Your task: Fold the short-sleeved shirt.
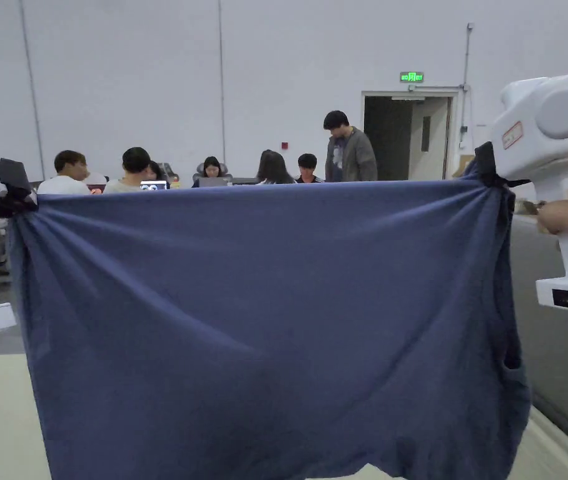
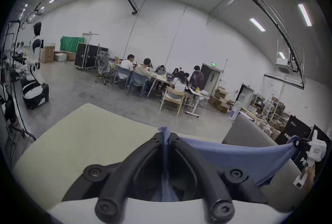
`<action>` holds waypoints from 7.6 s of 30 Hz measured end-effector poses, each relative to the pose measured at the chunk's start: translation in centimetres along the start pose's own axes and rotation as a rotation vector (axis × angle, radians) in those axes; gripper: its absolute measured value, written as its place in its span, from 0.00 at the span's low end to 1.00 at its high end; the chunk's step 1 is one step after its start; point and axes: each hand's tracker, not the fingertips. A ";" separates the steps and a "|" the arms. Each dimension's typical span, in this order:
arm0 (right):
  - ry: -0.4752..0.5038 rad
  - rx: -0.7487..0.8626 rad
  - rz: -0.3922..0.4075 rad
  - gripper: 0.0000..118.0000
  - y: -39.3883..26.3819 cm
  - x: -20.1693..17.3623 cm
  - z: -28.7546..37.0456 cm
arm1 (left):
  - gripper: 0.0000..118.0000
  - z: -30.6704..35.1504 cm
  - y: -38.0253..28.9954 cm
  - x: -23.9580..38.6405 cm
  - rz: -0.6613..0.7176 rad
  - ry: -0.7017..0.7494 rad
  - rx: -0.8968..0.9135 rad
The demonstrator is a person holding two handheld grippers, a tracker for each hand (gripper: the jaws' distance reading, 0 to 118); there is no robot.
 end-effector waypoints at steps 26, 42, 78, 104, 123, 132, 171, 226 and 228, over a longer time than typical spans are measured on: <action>0.047 -0.541 -0.010 0.04 -31.7 -7.6 -18.2 | 0.03 -14.1 -31.0 -5.4 -0.004 0.128 -0.503; 0.203 -0.672 -0.023 0.04 -50.0 0.0 1.5 | 0.03 6.0 -45.0 -14.1 0.016 -0.018 -0.710; 0.223 -0.893 -0.215 0.99 -56.3 4.9 15.2 | 1.00 23.7 -50.5 -12.5 0.057 0.008 -0.692; 0.227 -0.767 -0.060 0.02 -53.0 -0.3 17.8 | 0.85 19.1 -59.2 -13.5 -0.086 0.187 -1.093; 0.224 -1.186 -0.228 0.87 -63.3 5.4 12.3 | 0.03 21.5 -55.9 -12.8 0.200 0.059 -0.958; 0.219 -0.956 -0.346 0.08 -59.7 5.8 14.9 | 0.03 21.8 -54.8 -14.3 0.356 0.055 -0.912; 0.219 -0.641 -0.337 0.99 -47.6 0.2 -0.6 | 1.00 6.9 -45.8 -10.2 0.179 0.057 -0.380; 0.244 -0.870 -0.157 0.09 -53.1 3.4 7.1 | 0.00 13.0 -50.9 -14.6 0.093 0.022 -0.824; 0.255 -0.919 -0.139 0.09 -53.0 3.8 7.9 | 0.00 14.9 -51.0 -14.8 0.087 0.013 -0.836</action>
